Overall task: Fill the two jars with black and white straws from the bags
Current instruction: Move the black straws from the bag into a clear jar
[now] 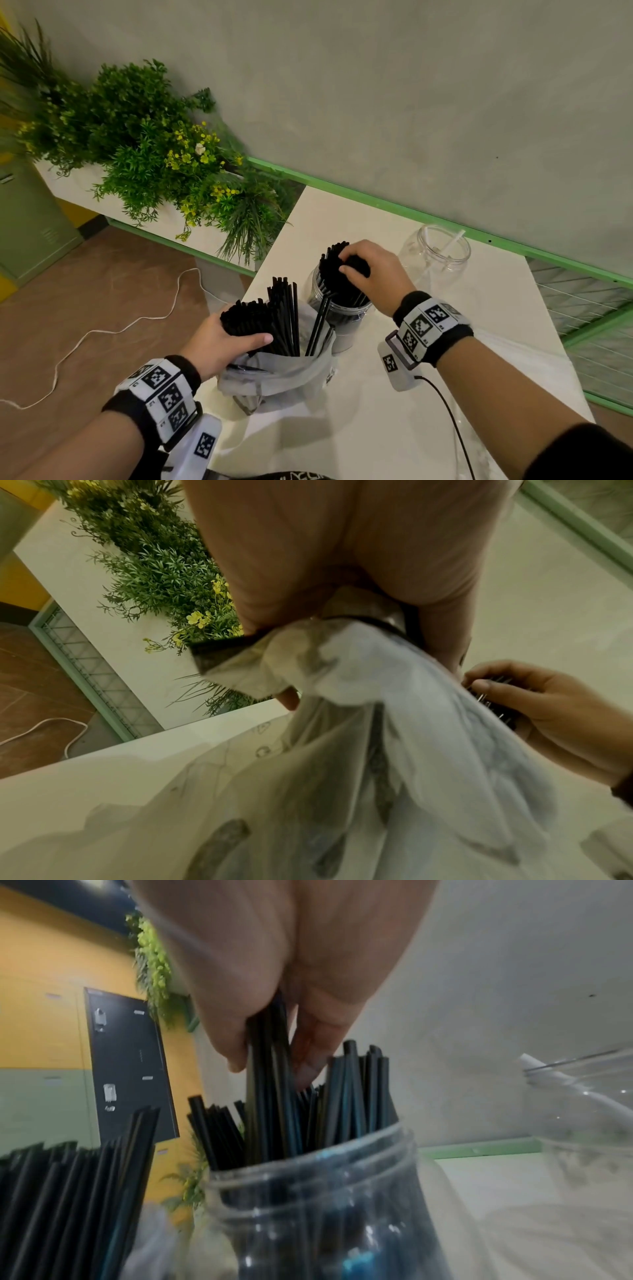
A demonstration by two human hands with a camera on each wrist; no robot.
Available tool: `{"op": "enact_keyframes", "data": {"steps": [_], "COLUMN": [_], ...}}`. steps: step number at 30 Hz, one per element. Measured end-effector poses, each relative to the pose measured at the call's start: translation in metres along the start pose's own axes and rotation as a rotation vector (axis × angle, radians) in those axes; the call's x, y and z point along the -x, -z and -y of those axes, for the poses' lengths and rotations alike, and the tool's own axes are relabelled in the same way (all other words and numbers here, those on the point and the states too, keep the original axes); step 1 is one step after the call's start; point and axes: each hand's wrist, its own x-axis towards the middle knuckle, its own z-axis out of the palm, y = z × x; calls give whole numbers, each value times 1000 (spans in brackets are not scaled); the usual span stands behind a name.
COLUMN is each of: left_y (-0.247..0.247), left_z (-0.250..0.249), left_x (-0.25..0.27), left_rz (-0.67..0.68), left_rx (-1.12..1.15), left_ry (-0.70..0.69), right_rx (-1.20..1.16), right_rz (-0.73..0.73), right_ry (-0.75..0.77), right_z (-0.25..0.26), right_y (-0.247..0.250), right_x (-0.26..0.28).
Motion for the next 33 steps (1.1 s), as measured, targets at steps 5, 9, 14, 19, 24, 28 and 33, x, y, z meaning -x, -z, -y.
{"op": "enact_keyframes", "data": {"steps": [5,9,14,19,24,28,33], "left_y": [2,1,1,1,2,5,5], "left_z": [1,0,-2,-10,-12,-10,-10], "left_x": [-1,0,2,6,9,9,8], "left_rz": [13,1,-7,5,-9,-4,-11], "left_rx": [2,0,8,21,11,5,14], "left_ry": [13,6,5,-8,-4,4,3], "right_rx": [50,276,583,738,624,412,402], "right_rz": [-1,52,303,352,404,173,-5], "right_ry": [99,226,306,417,179,31,-91], "right_z": [-8,-20,-33,-28,-23,-19,-19], "right_y": [-9,-11,-11,-12,-25,-30,-19], "right_x": [16,29,17,-10,-38,-46,-54]}}
